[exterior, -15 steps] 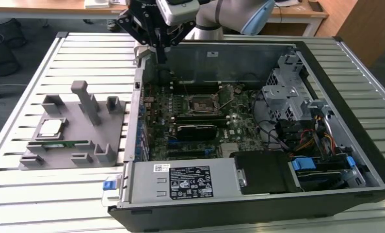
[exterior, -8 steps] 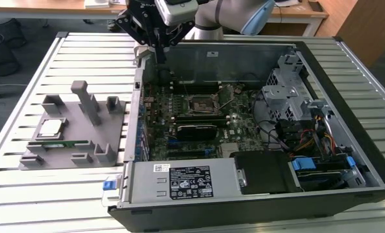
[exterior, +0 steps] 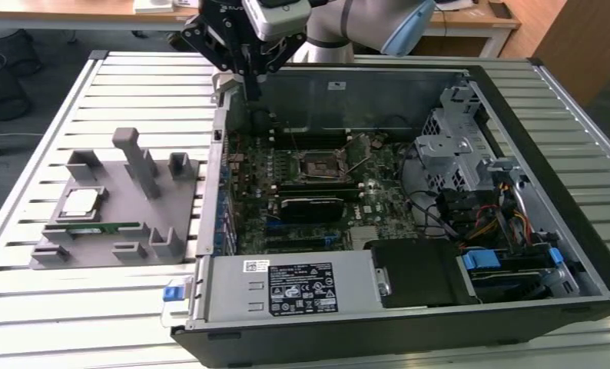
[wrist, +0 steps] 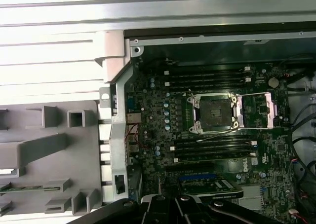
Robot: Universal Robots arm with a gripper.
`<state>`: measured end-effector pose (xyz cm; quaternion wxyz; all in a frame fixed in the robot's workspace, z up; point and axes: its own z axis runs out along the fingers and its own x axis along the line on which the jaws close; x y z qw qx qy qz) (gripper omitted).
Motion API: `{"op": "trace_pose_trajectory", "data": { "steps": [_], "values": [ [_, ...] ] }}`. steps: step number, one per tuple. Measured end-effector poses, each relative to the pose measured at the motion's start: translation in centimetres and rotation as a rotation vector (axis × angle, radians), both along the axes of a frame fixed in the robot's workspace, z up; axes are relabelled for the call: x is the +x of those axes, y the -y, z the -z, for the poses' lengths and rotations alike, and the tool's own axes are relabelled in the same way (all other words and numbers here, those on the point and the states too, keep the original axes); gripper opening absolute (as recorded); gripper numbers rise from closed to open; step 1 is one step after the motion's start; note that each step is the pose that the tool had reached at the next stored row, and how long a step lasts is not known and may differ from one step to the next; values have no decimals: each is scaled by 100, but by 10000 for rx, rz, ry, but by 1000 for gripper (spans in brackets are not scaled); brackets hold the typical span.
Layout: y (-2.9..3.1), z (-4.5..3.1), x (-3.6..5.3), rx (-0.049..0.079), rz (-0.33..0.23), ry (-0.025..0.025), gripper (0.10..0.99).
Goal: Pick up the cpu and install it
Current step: 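Reach for the cpu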
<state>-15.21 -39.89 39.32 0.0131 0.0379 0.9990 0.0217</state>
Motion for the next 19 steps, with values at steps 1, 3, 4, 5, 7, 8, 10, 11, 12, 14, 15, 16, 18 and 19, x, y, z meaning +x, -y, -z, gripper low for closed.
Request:
{"op": "trace_pose_trajectory", "data": {
  "steps": [1, 3, 4, 5, 7, 8, 10, 11, 12, 14, 15, 16, 18, 19],
  "values": [
    [0, 0, -2, 1, 0, 0, 106],
    [0, 0, -6, 0, 0, 0, 106],
    [0, 0, -8, 0, 0, 0, 106],
    [0, 0, -10, 0, 0, 0, 106],
    [0, 0, -13, 0, 0, 0, 106],
    [0, 0, -15, 0, 0, 0, 106],
    [0, 0, -19, 0, 0, 0, 106],
    [0, 0, -22, 1, 0, 0, 106],
    [0, 0, -24, 0, 0, 0, 106],
    [0, 0, -28, 1, 0, 0, 106],
    [0, 0, -30, 0, 0, 0, 106],
    [0, 0, -32, 0, 0, 0, 106],
    [0, 0, -36, 0, 0, 0, 106],
    [0, 0, -39, 0, 0, 0, 106]
  ]
}}
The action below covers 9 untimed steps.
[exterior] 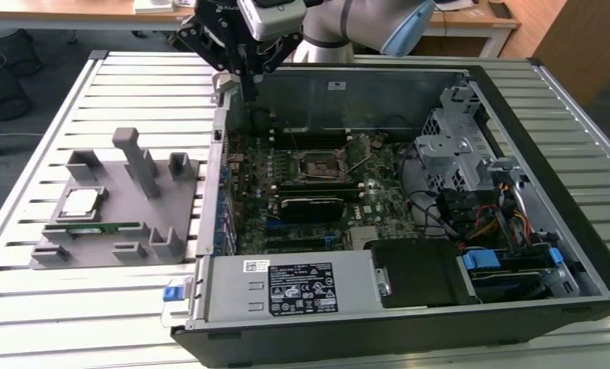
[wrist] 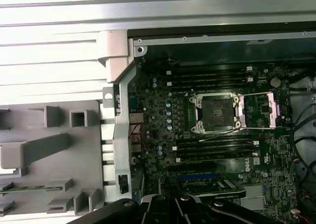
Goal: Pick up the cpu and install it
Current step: 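Reach for the cpu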
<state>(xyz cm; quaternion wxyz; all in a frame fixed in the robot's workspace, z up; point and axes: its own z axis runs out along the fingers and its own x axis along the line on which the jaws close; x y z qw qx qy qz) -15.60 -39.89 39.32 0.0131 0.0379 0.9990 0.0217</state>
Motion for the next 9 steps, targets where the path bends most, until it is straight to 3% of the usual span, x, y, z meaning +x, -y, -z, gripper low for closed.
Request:
{"op": "trace_pose_trajectory", "data": {
  "steps": [9],
  "values": [
    [0, 0, -21, 0, -1, 0, 106]
  ]
}}
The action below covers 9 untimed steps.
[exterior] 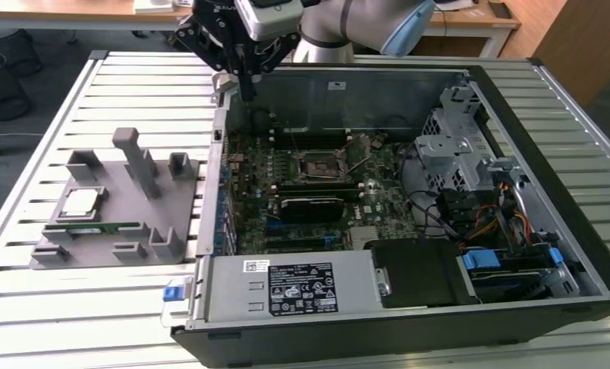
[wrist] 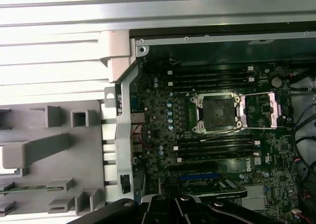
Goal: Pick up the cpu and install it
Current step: 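Reach for the cpu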
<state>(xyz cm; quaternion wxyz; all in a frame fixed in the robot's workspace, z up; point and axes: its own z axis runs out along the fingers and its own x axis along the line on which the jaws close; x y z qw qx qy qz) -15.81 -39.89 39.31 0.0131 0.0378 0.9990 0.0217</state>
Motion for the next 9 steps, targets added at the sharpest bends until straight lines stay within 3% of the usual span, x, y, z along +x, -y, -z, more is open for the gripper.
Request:
{"op": "trace_pose_trajectory", "data": {
  "steps": [9],
  "values": [
    [0, 0, -23, 0, 0, 0, 106]
  ]
}}
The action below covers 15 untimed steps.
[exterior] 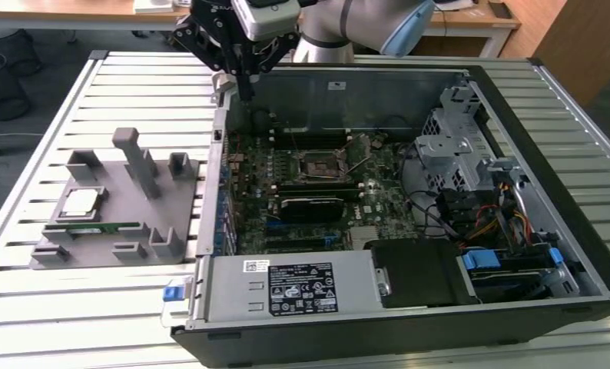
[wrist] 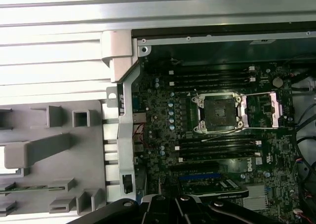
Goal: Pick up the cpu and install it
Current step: 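Reach for the cpu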
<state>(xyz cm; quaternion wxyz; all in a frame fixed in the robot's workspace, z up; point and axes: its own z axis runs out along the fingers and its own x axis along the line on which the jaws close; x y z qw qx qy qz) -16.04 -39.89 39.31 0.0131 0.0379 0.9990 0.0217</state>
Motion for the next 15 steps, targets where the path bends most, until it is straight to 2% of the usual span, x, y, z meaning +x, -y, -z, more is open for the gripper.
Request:
{"op": "trace_pose_trajectory", "data": {
  "steps": [15],
  "values": [
    [0, 0, -42, 0, 0, 0, 106]
  ]
}}
